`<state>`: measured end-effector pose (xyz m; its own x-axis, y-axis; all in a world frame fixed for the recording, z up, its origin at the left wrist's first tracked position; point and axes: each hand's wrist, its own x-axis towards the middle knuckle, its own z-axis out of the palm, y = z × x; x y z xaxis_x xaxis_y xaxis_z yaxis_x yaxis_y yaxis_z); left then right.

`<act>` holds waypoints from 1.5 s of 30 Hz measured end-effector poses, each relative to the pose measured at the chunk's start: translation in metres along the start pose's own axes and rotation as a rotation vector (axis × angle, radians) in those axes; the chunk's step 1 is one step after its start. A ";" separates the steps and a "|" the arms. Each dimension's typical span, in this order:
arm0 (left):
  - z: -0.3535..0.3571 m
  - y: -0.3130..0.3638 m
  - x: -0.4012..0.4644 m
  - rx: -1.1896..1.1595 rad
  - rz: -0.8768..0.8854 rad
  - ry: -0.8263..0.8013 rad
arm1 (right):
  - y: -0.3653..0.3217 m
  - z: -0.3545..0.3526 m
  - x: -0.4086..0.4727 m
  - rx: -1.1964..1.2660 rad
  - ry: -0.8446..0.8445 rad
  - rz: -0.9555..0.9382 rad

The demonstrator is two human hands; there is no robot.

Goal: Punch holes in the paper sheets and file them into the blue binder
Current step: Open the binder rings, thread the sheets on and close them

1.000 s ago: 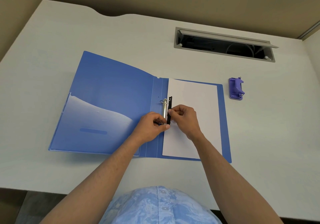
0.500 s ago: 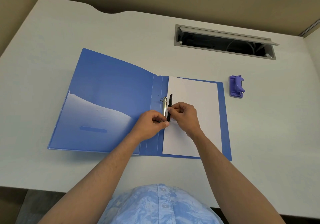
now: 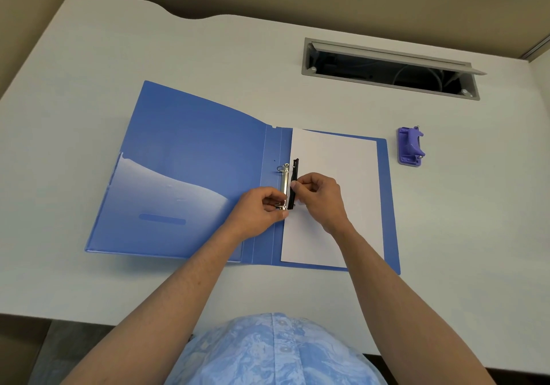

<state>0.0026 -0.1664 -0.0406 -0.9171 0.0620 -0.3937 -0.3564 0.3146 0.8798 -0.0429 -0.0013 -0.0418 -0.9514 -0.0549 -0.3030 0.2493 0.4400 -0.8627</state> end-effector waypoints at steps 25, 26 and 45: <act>0.027 -0.005 -0.009 0.017 0.000 0.308 | -0.001 -0.001 -0.001 -0.043 0.014 0.023; 0.028 -0.005 -0.009 0.020 0.003 0.311 | -0.001 -0.001 -0.001 -0.043 0.019 0.025; 0.029 -0.004 -0.011 0.030 0.015 0.311 | -0.002 0.002 -0.003 -0.041 0.035 0.018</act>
<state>0.0189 -0.1409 -0.0479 -0.9346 -0.2240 -0.2764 -0.3412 0.3439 0.8748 -0.0400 -0.0032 -0.0403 -0.9529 -0.0155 -0.3030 0.2593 0.4767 -0.8399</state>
